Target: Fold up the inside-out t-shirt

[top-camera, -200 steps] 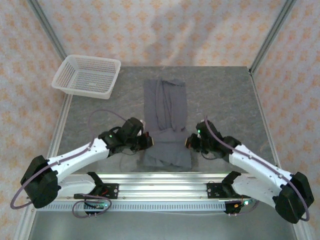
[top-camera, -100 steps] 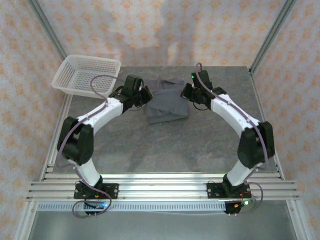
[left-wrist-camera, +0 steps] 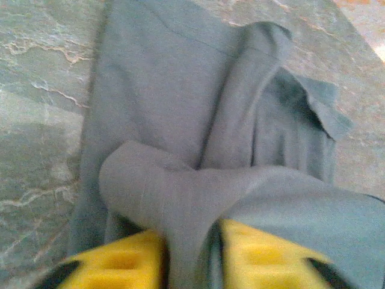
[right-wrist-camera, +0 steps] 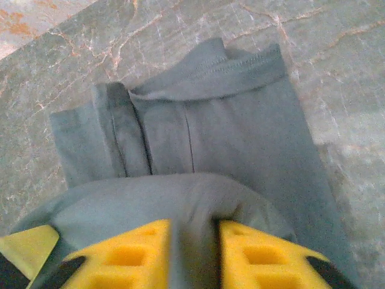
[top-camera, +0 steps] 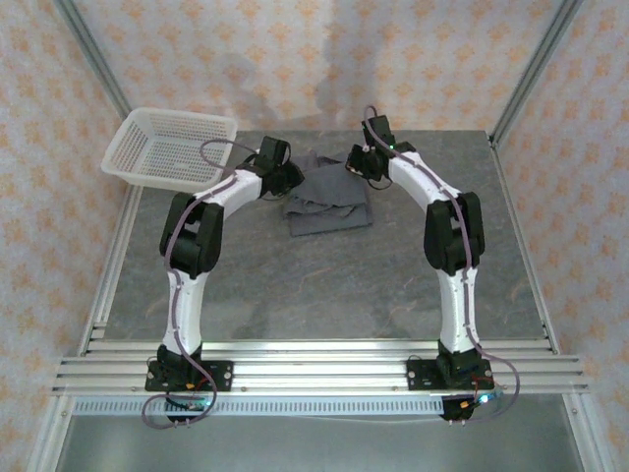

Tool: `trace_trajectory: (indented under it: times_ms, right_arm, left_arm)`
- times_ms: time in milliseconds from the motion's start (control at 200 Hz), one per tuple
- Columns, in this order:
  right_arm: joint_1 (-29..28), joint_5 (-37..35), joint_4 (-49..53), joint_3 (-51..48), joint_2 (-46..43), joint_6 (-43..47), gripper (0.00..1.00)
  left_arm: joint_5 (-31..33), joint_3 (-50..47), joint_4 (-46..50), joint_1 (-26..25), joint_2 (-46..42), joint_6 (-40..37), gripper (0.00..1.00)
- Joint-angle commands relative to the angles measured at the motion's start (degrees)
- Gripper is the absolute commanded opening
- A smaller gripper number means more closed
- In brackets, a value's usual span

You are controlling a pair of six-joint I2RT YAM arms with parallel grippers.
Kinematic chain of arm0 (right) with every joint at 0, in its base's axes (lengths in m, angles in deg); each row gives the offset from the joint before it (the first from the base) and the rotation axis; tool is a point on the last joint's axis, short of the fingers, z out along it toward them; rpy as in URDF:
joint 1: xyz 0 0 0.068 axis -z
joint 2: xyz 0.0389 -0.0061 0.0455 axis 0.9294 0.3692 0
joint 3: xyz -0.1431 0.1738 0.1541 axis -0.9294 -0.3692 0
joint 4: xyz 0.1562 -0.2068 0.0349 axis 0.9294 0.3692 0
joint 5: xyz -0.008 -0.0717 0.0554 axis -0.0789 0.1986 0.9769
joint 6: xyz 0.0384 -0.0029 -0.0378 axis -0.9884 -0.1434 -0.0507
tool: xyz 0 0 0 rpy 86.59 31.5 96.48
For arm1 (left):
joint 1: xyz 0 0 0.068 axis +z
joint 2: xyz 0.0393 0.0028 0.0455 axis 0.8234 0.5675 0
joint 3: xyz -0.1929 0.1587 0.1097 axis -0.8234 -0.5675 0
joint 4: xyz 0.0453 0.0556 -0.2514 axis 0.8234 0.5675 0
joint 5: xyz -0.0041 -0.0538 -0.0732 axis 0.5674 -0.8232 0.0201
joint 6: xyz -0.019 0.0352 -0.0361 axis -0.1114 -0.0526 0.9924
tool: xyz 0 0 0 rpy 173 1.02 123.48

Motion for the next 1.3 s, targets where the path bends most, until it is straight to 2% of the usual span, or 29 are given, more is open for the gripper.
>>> trace_trajectory:
  times_ms: [0, 60, 115, 200, 325, 430, 535, 651, 856, 1136, 1221, 1296]
  right_arm:
    - [1.9, 1.8, 6.5, 9.3, 2.1, 2.5, 0.38]
    - [2.3, 0.8, 9.5, 11.5, 1.4, 4.0, 0.41]
    - [3.0, 0.4, 9.7, 8.9, -1.2, 4.9, 0.43]
    - [4.2, 1.9, 3.5, -3.2, -8.1, 4.3, 0.44]
    - [5.0, 3.3, -8.2, -24.7, -18.1, 2.8, 0.46]
    - [5.1, 6.3, -12.0, -33.6, -20.3, 2.5, 0.44]
    - [5.0, 6.8, -15.8, -39.1, -20.2, 1.5, 0.44]
    - [5.0, 8.6, -17.2, -39.3, -17.3, 1.8, 0.43]
    - [5.0, 13.6, -16.8, -35.7, -12.5, 1.7, 0.4]
    - [3.8, 15.4, -17.4, -36.5, -11.4, 1.0, 0.38]
    - [3.5, 15.9, -17.4, -36.1, -10.6, 0.6, 0.33]
    - [3.3, 15.6, -17.1, -35.7, -10.1, 0.2, 0.25]
  left_arm:
    - [-0.1, 6.3, 0.8, 1.9, -0.1, -1.5, 0.48]
    - [-0.7, 6.6, 1.3, 2.3, -2.1, -2.8, 0.55]
    - [-0.4, 5.4, 2.0, 2.5, -5.4, -4.4, 0.57]
    - [-0.8, -0.6, 1.2, 2.4, -12.4, -5.9, 0.57]
    - [-1.2, -15.3, -1.4, 2.2, -23.0, -6.0, 0.57]
    - [-1.4, -27.0, -4.3, 1.1, -28.8, -5.8, 0.55]
    - [-1.0, -33.6, -5.3, -0.8, -30.1, -4.8, 0.54]
    - [-2.6, -37.5, -9.9, -2.8, -27.4, -2.3, 0.53]
    - [-3.7, -34.0, -13.7, -5.4, -21.1, -1.8, 0.53]
    - [-4.6, -31.6, -15.9, -6.3, -16.0, -0.4, 0.52]
    - [-4.7, -30.9, -16.4, -6.5, -14.3, 0.0, 0.48]
    - [-4.7, -30.1, -16.2, -6.5, -13.1, 0.3, 0.39]
